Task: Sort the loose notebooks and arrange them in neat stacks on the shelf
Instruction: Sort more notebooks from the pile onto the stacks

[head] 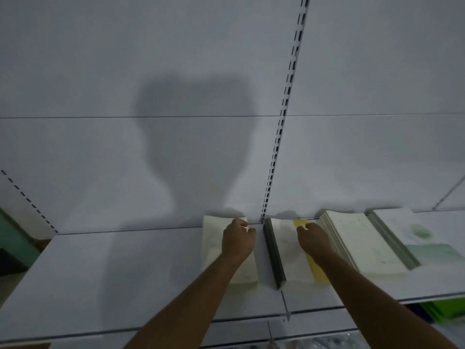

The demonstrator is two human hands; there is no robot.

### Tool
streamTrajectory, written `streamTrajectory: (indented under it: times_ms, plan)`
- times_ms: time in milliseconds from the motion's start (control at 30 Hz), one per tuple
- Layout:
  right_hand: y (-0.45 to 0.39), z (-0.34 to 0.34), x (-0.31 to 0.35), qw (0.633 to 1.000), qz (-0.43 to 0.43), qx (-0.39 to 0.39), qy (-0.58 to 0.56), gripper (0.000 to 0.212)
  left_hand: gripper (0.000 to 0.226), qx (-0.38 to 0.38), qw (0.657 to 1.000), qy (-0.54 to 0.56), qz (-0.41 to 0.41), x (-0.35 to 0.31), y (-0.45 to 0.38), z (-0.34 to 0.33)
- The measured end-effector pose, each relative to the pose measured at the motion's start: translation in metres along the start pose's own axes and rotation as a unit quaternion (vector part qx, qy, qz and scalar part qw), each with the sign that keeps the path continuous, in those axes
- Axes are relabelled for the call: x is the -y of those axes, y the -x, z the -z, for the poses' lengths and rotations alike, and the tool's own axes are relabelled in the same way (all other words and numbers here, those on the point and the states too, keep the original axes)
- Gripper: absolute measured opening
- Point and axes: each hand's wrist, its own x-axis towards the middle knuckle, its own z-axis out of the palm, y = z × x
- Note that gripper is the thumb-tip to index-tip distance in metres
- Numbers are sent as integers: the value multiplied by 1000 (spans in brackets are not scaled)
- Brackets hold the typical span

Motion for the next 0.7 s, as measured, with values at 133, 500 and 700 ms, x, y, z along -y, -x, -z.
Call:
streamTrajectory:
  times_ms: [133, 500, 700]
  plan:
    - [-12, 10, -23, 999, 2, 16, 31, 34, 45, 67, 997, 8, 41, -12, 9, -38]
    - [-23, 11, -45, 989, 107, 60, 77, 42, 71, 61, 993, -23, 97, -29, 27, -117]
    - [-21, 3, -51, 994, 44, 99, -15, 51, 72, 35, 993, -16, 115, -29, 32, -126]
